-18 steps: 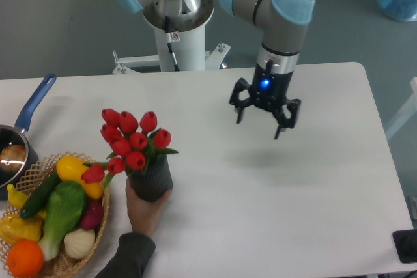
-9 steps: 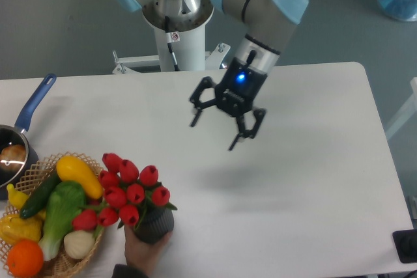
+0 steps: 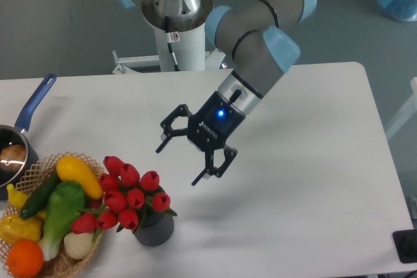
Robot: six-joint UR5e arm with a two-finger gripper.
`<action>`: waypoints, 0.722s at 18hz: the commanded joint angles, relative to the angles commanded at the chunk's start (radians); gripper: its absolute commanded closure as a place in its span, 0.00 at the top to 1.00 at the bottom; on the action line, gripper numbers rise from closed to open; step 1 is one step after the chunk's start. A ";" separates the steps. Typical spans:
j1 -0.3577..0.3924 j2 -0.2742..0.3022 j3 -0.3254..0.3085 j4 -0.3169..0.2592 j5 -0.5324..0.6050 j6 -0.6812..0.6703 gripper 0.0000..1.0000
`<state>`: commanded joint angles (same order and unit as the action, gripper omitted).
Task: Pick up the flowers from the vase
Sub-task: 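Lower the open gripper around the red tulip stems above the vase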
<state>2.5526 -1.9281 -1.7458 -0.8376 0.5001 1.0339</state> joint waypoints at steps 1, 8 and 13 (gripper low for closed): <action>-0.009 -0.021 0.017 0.006 0.000 0.000 1.00; -0.063 -0.095 0.081 0.031 -0.002 0.000 1.00; -0.077 -0.103 0.078 0.037 -0.032 0.026 0.84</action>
<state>2.4759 -2.0310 -1.6674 -0.8007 0.4680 1.0599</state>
